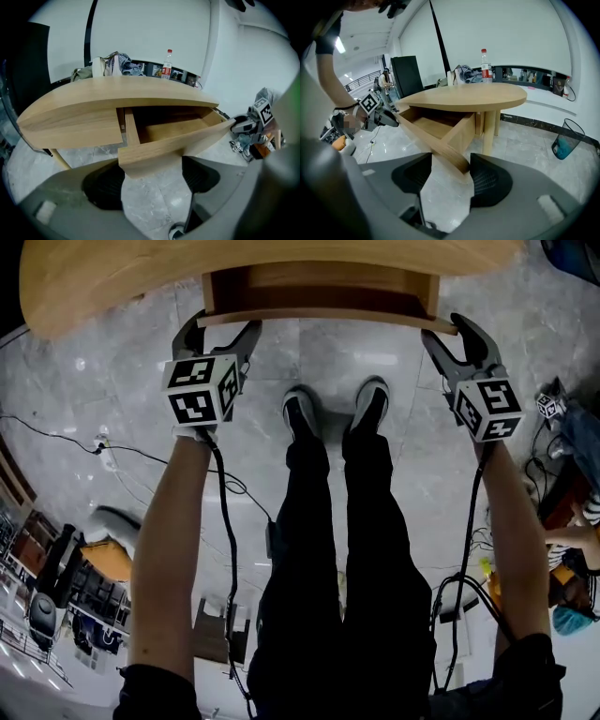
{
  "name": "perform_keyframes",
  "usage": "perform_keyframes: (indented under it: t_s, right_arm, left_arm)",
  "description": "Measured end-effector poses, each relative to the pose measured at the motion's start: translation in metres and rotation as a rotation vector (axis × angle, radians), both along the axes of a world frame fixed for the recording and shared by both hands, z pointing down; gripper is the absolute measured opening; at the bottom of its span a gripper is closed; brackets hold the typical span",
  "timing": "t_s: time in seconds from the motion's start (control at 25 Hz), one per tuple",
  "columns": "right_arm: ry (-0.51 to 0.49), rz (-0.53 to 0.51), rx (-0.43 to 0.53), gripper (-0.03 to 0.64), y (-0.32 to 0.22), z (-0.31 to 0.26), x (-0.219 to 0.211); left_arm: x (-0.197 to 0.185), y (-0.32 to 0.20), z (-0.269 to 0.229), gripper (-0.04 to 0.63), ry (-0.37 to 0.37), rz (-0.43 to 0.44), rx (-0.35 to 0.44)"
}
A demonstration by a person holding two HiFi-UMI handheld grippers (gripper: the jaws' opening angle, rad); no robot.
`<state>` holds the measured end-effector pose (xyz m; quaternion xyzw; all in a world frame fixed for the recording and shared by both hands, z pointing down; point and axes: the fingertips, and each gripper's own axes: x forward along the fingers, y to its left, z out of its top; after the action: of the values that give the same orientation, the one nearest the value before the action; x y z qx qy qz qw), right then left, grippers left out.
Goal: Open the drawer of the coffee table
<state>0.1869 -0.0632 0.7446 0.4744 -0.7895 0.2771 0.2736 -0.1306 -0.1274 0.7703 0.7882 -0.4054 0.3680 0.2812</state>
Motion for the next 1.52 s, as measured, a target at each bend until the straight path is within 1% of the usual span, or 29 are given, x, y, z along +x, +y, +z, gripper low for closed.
perform_keyframes:
  t_s: [0.64,0.96,1.16,1.36,1.52]
  right_arm:
    - [0.009,0.005,-0.039,0.259,0.067,0.006,-0.015]
    - [0.029,-0.006,-0.080,0.259,0.076,0.018,-0.013]
    - [0.050,-0.015,-0.096,0.259,0.078,0.027,-0.012]
    - [0.050,-0.016,-0.095,0.261,0.078,0.029,-0.012]
    - [0.043,-0.015,-0.118,0.257,0.080,0.025,-0.009]
  left_arm:
    - [-0.015,0.069,0.005,0.397,-0.010,-0.012,-0.047]
    - [-0.014,0.078,0.016,0.397,-0.022,0.000,-0.084]
    - [-0.014,0.083,0.027,0.397,-0.062,0.047,-0.093]
    - [-0.013,0.082,0.028,0.397,-0.082,0.072,-0.070]
    - [-0.022,0.090,0.032,0.397,-0.168,0.142,-0.085]
